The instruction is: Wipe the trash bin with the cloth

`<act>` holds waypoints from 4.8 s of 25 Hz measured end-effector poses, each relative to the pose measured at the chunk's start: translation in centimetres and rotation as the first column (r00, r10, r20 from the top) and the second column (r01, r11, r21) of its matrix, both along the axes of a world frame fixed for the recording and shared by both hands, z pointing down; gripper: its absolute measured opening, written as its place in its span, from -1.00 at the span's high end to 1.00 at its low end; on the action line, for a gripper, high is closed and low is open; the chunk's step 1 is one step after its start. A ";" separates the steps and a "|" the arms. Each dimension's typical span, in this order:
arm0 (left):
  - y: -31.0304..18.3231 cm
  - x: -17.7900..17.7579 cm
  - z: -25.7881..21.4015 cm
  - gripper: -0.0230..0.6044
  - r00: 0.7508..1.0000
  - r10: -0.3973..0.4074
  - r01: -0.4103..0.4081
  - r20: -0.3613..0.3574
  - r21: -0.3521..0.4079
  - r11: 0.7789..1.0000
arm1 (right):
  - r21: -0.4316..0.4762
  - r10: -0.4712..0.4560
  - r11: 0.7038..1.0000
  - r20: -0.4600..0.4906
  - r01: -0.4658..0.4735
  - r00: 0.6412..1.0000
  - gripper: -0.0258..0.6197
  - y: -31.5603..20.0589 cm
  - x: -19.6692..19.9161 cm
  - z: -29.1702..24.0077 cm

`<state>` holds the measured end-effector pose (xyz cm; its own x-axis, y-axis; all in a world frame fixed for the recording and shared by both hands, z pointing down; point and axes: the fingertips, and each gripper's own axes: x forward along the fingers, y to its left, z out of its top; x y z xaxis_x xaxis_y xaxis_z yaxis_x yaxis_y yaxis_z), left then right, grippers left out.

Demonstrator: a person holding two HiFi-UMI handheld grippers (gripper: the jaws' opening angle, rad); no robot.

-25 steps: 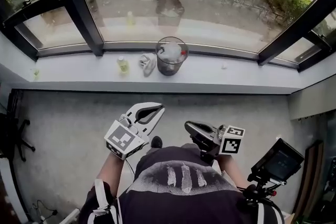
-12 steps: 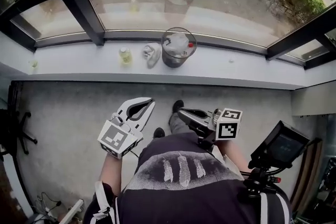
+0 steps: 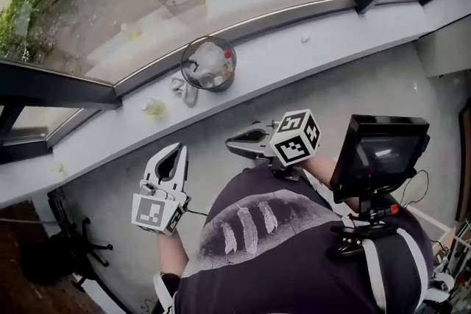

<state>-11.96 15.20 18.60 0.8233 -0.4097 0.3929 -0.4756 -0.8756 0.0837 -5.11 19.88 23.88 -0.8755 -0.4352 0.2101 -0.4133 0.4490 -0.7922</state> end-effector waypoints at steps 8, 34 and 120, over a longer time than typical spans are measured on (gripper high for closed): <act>-5.0 4.4 -1.7 0.94 0.994 0.011 -0.023 0.109 0.109 0.994 | 0.053 -0.093 0.994 -0.035 0.095 0.995 0.92 -5.2 3.1 -0.9; -24.2 -0.9 39.7 -0.46 0.577 0.486 -0.335 0.657 -0.352 0.874 | -0.124 0.038 0.985 -0.510 -0.117 0.859 0.92 -19.7 8.1 12.5; -19.2 3.6 37.1 0.72 0.965 0.218 -0.157 0.146 -0.344 0.926 | -0.668 0.628 0.317 -0.384 -0.673 0.677 0.74 -15.6 17.1 29.5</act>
<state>-8.32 -4.03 55.70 0.7763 -0.0787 0.6254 -0.3392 -0.8884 0.3093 12.02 4.31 53.36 -0.3621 -0.5382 0.7611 -0.3458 -0.6806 -0.6459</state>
